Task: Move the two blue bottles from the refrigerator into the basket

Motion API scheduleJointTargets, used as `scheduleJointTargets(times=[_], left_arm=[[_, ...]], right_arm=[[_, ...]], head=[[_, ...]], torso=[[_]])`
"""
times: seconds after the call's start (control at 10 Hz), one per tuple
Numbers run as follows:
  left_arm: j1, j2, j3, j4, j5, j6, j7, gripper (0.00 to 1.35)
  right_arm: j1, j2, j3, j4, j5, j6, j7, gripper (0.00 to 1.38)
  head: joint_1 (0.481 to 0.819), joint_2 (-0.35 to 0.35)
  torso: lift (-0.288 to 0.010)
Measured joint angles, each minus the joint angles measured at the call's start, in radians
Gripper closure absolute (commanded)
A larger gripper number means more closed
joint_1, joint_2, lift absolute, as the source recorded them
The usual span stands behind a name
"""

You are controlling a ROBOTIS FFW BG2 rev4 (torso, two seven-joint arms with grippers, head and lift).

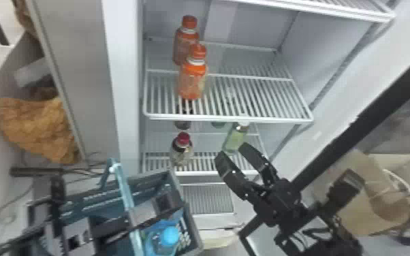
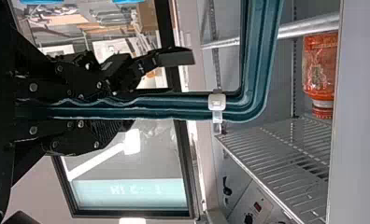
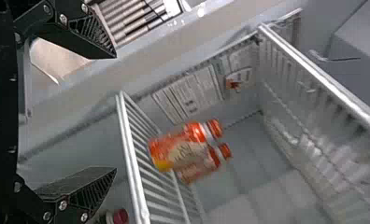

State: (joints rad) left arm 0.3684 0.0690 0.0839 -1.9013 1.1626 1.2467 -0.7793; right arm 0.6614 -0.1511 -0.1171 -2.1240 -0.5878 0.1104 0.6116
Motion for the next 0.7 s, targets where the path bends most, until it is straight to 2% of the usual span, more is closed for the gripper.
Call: scheduleJointTargets(times=[0.1,0.2,0.3,0.5,0.7], left_arm=[[0.004,0.000,0.001,0.000,0.001,0.000,0.000,1.20],[0.007,0.000,0.002,0.000,0.004,-0.002,0.000,1.20],[0.009,0.000,0.004,0.000,0.007,-0.004,0.000,1.20],[0.014,0.000,0.009,0.000,0.008,-0.006,0.000,1.20],[0.016,-0.001,0.012,0.000,0.008,-0.010,0.002,1.20]], right_arm=[[0.040,0.009,-0.035,0.008,0.009,-0.072,0.008,0.20],[0.078,0.022,-0.074,0.012,0.021,-0.121,0.016,0.20],[0.113,0.033,-0.104,0.017,0.030,-0.159,0.028,0.20],[0.181,0.037,-0.132,0.020,0.041,-0.212,0.035,0.21],[0.267,0.044,-0.159,-0.030,0.068,-0.222,0.028,0.21]], head=[[0.695,-0.337],[0.695,-0.350],[0.695,-0.350],[0.695,-0.350],[0.695,-0.350]], torso=[[-0.010],[-0.010],[-0.010],[-0.010],[-0.010]])
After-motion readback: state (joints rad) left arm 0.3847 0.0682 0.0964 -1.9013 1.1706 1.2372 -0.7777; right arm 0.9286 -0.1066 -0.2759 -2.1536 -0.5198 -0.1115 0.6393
